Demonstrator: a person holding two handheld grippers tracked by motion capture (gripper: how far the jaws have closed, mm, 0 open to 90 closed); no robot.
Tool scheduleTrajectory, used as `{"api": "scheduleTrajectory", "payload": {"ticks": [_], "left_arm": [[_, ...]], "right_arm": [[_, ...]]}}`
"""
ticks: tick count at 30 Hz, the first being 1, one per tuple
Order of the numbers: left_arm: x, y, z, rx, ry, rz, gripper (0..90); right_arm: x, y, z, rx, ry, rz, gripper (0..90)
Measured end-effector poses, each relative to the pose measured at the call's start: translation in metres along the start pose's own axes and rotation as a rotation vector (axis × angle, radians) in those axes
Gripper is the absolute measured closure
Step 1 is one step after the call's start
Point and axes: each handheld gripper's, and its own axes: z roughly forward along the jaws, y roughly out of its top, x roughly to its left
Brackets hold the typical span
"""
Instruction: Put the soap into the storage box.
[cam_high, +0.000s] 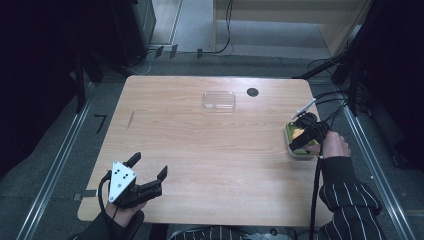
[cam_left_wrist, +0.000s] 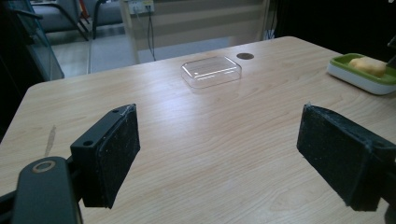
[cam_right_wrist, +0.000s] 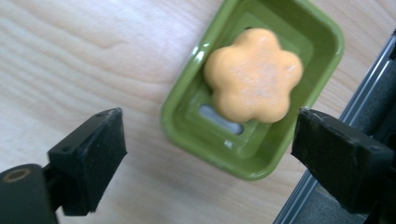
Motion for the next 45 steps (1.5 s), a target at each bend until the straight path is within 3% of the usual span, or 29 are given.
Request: {"api": "scheduleTrajectory", "payload": {"ticks": [14,23,36,45], "left_arm": [[0.000,0.000,0.000,0.002,0.001,0.001,13.7],[0.000,0.000,0.000,0.004,-0.001,0.004,13.7],[-0.001,0.000,0.000,0.004,0.000,0.005,13.7],[-0.001,0.000,0.000,0.003,0.000,0.004,13.7]], "right_arm": [[0.043,-0.023,-0.009,0.011,0.007,-0.096,4.4],[0.060,-0.040,-0.006,0.026,0.005,-0.133,4.1],[0.083,-0.074,-0.001,0.020,0.017,-0.160,4.1],[0.092,-0.100,0.007,0.030,0.031,-0.147,4.1]]}}
